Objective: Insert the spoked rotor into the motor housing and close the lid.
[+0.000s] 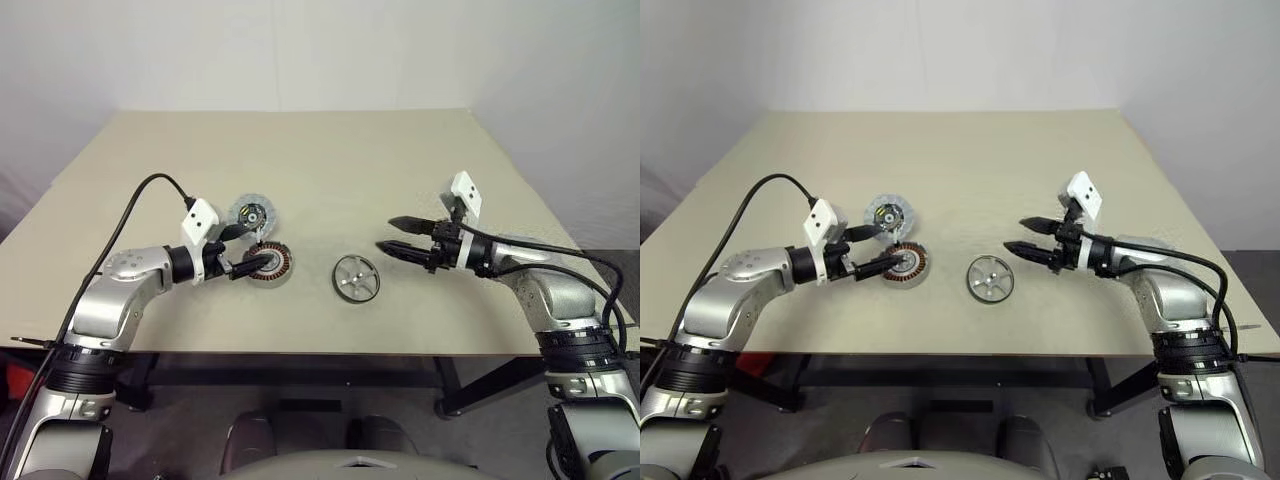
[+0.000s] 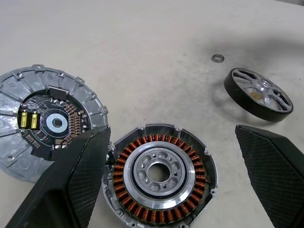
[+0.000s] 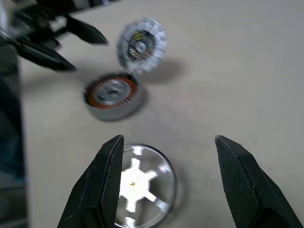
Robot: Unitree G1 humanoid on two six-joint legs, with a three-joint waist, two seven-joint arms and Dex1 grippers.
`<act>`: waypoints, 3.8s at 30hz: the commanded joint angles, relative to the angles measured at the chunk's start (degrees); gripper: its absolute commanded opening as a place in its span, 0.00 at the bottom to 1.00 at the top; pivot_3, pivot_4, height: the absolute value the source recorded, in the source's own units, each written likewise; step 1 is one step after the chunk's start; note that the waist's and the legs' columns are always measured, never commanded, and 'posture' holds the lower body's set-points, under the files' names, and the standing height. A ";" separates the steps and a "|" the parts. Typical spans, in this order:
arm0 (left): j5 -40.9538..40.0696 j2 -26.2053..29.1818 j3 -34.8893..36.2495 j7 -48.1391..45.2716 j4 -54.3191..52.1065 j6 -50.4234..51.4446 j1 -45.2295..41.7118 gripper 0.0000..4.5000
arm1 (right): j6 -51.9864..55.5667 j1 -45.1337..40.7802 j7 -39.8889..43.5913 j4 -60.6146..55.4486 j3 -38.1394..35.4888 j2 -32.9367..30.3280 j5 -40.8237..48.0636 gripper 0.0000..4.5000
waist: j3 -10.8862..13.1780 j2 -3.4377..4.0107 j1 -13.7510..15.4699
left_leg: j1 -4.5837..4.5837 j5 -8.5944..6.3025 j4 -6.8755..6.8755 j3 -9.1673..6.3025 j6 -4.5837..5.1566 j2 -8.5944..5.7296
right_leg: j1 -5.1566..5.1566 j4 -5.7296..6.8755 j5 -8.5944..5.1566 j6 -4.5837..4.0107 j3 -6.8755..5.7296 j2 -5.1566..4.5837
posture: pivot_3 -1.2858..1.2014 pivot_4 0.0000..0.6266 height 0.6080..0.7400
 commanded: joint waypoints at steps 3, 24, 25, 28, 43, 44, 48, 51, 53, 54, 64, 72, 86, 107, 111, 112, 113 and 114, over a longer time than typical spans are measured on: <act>0.14 0.31 0.78 0.14 -0.16 -0.93 -1.71 0.99 | 16.70 -1.00 -5.04 -4.57 -2.86 -0.25 8.62 0.77 | 0.00 -0.01 0.03 | 0.04 0.03 0.00 -0.01 -0.06 -0.01 | 0.05 0.00 0.00 0.00 0.00 0.00 | 0.52 0.00 1.00; 0.75 1.10 1.66 1.40 -1.08 -1.40 -0.98 0.99 | 28.69 -2.25 -8.58 10.21 0.44 1.05 6.87 0.77 | -0.01 0.00 0.11 | 0.05 0.19 0.01 -0.02 -0.34 -0.01 | 0.06 0.04 0.00 0.00 0.00 0.00 | 0.52 0.00 1.00; 0.79 1.13 1.69 1.43 -1.11 -1.44 -0.92 0.99 | 28.85 -2.13 -8.56 10.39 0.55 1.27 6.72 0.77 | -0.01 -0.01 0.11 | 0.05 0.19 0.01 -0.02 -0.34 -0.01 | 0.06 0.04 0.00 0.00 0.00 0.00 | 0.52 0.00 1.00; 0.84 1.19 1.80 1.54 -1.32 -1.45 -0.82 0.99 | 28.71 -1.88 -8.53 11.91 0.80 2.04 6.14 0.77 | -0.01 -0.01 0.09 | 0.06 0.19 0.01 -0.02 -0.34 0.00 | 0.06 0.04 0.00 0.00 0.00 0.00 | 0.52 0.00 1.00; 0.81 2.21 2.09 1.84 -2.46 -1.07 -1.15 0.99 | 31.50 -1.76 -9.72 15.08 0.22 5.71 6.53 0.77 | -0.17 -0.23 -0.13 | 0.27 0.21 0.00 -0.01 -0.37 0.02 | 0.23 0.04 0.00 0.00 -0.01 0.02 | 0.52 0.00 1.00; 0.83 2.22 2.08 1.86 -2.47 -1.07 -1.15 0.99 | 31.93 -1.94 -9.95 14.81 0.20 6.32 6.67 0.77 | -0.18 -0.24 -0.16 | 0.30 0.21 0.00 -0.01 -0.37 0.03 | 0.24 0.04 0.00 0.01 -0.01 0.02 | 0.52 0.00 1.00; 0.94 2.23 2.08 1.99 -2.51 -1.15 -1.18 0.99 | 33.43 -2.74 -10.81 14.19 -0.04 8.56 7.12 0.77 | -0.20 -0.27 -0.22 | 0.42 0.24 -0.05 -0.01 -0.43 0.05 | 0.30 0.05 -0.01 0.01 -0.01 0.06 | 0.52 0.00 1.00; 1.04 2.26 2.17 2.13 -2.42 -1.27 -1.34 0.99 | 34.80 -3.48 -11.22 13.90 -0.41 10.07 7.58 0.77 | -0.20 -0.27 -0.23 | 0.46 0.26 -0.08 -0.01 -0.46 0.06 | 0.30 0.06 0.00 0.00 0.00 0.07 | 0.52 0.00 1.00; 1.13 2.30 2.26 2.28 -2.37 -1.38 -1.39 0.99 | 35.78 -4.03 -11.49 13.70 -0.70 10.98 7.94 0.77 | -0.20 -0.27 -0.23 | 0.46 0.26 -0.08 -0.01 -0.46 0.05 | 0.30 0.06 0.00 0.00 0.00 0.07 | 0.52 0.00 1.00; 1.18 2.30 2.31 2.41 -2.47 -1.42 -1.28 0.99 | 36.22 -4.59 -11.72 13.83 -0.88 11.51 8.13 0.77 | -0.20 -0.27 -0.13 | 0.46 0.26 -0.08 -0.01 -0.46 0.05 | 0.30 0.06 0.00 0.00 0.00 0.07 | 0.52 0.00 1.00; 1.53 2.27 2.49 3.05 -2.74 -1.83 -0.73 1.00 | 37.36 -6.42 -13.10 15.77 -2.00 12.91 7.63 0.58 | -0.18 -0.24 0.04 | 0.38 0.26 -0.10 -0.01 -0.46 0.02 | 0.28 0.04 0.00 -0.01 0.00 0.03 | 0.52 0.00 1.00; 2.12 2.03 2.26 3.19 -2.49 -2.32 -0.89 1.00 | 37.01 -6.40 -13.70 15.80 -1.97 12.70 7.81 0.08 | -0.18 -0.24 0.05 | 0.40 0.26 -0.09 -0.01 -0.47 0.02 | 0.29 0.05 0.00 0.01 0.00 0.02 | 0.52 0.00 1.00; 2.19 1.44 1.86 3.13 -2.37 -2.24 -0.72 1.00 | 37.99 -21.91 -27.28 27.83 -19.89 21.50 13.08 0.08 | -0.14 -0.18 -0.17 | 0.36 0.31 -0.10 0.00 -0.55 0.03 | 0.06 0.26 0.00 -0.07 0.04 0.05 | 0.52 0.00 1.00; 2.64 1.62 1.83 3.35 -2.69 -2.20 -0.30 1.00 | 8.07 -39.77 -33.49 65.96 -21.06 26.21 0.66 0.08 | -0.01 -0.02 -0.07 | -0.40 0.33 0.00 0.00 -0.59 0.07 | -0.85 0.73 -0.14 -0.36 -0.04 0.03 | 0.52 0.00 1.00; 2.75 1.64 1.90 3.46 -2.68 -2.26 -0.61 1.00 | 6.43 -39.98 -33.73 68.16 -20.54 26.39 -0.66 0.08 | -0.01 -0.02 -0.05 | -0.40 0.33 0.01 0.00 -0.59 0.07 | -0.85 0.74 -0.15 -0.37 -0.05 0.03 | 0.52 0.00 1.00; 2.78 1.68 1.98 3.47 -2.59 -2.32 -0.74 1.00 | 6.14 -39.91 -33.93 68.54 -20.43 26.36 -1.06 0.08 | -0.01 -0.01 -0.05 | -0.40 0.33 0.02 0.00 -0.59 0.07 | -0.86 0.74 -0.15 -0.37 -0.06 0.02 | 0.52 0.00 1.00; 2.80 1.71 2.04 3.48 -2.53 -2.36 -0.81 1.00 | 5.95 -39.92 -33.97 68.84 -20.41 26.33 -1.36 0.08 | -0.01 -0.02 -0.05 | -0.40 0.33 0.02 0.00 -0.59 0.07 | -0.86 0.74 -0.15 -0.37 -0.06 0.03 | 0.52 0.00 1.00; 2.82 1.75 2.08 3.45 -2.44 -2.42 -0.87 1.00 | 5.72 -39.98 -34.33 69.10 -20.45 26.24 -1.69 0.08 | 0.00 -0.01 -0.05 | -0.40 0.33 0.02 0.00 -0.59 0.07 | -0.86 0.74 -0.15 -0.37 -0.06 0.03 | 0.52 0.00 1.00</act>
